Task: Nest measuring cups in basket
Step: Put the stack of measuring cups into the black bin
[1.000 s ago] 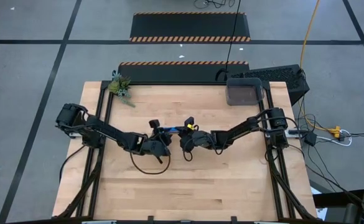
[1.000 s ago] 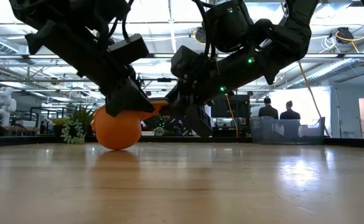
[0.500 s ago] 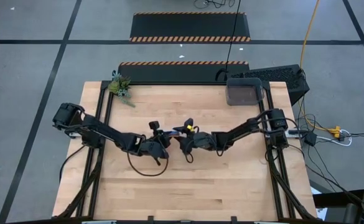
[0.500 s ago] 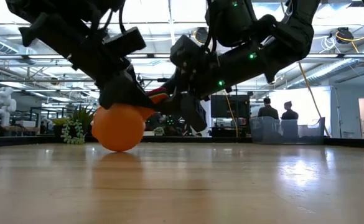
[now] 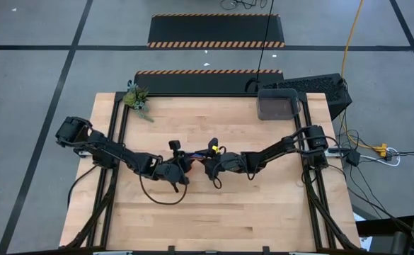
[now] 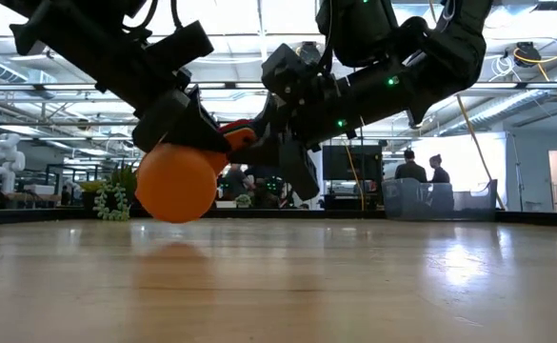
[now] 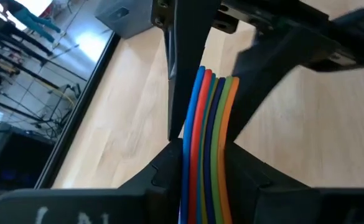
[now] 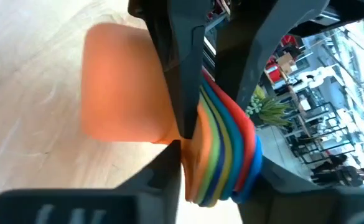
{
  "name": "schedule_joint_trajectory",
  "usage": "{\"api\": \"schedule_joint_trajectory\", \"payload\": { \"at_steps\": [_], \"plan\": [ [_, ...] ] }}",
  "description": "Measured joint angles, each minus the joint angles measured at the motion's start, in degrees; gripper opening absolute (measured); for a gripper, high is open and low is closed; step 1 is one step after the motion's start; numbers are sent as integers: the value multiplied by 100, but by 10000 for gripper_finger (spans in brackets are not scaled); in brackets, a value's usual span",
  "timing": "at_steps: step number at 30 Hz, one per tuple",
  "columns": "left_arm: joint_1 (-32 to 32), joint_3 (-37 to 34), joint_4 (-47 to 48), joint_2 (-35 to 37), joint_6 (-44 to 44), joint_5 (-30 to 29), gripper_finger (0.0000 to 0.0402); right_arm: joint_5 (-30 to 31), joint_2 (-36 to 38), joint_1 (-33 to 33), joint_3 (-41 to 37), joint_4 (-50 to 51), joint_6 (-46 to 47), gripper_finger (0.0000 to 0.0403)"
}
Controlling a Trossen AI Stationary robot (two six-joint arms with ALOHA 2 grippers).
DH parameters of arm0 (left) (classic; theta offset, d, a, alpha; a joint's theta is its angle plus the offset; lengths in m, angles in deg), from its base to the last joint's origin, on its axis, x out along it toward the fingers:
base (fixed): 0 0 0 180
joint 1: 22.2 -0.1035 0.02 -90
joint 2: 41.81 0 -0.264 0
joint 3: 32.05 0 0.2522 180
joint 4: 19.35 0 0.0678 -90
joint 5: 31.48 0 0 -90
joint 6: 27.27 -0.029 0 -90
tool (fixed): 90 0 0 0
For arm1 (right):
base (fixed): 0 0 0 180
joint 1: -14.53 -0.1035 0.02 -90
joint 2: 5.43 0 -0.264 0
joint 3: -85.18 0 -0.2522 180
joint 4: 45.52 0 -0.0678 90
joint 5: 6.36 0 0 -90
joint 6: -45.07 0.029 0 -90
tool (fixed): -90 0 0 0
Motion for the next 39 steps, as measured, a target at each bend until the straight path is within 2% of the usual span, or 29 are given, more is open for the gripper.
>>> {"api": "schedule_joint_trajectory", "payload": {
  "at_steps": [3, 12, 14, 17, 21, 25, 30, 35, 39],
  "plan": [
    [8, 1, 56, -2, -72, -3, 86, -39, 0, -21, -1, 0, 9, 69],
    [-61, 0, 71, 0, 72, 98, 92, 4, 0, -19, -1, -4, 31, 66],
    [-61, 2, 15, 0, 262, 68, 127, 54, 0, -19, -1, -16, -2, 65],
    [34, 4, 34, 125, 644, 2, 200, 117, 0, -18, -1, -44, -97, 64],
    [121, 14, 282, 529, 935, 227, 290, 236, 0, -19, -1, -33, -141, 64],
    [184, 12, 726, 1055, 1224, 224, 332, 248, 0, -19, -1, 0, -124, 64],
    [273, 12, 1558, 1586, 1736, 163, 325, 705, 16, -35, 1, 10, -302, 64],
    [336, 12, 2440, 1881, 2272, 2, 284, 1143, 356, -57, 1, 543, -486, 64],
    [338, 12, 2723, 1948, 2519, -38, 255, 1481, 761, -58, 1, 1120, -537, 64]
  ]
}}
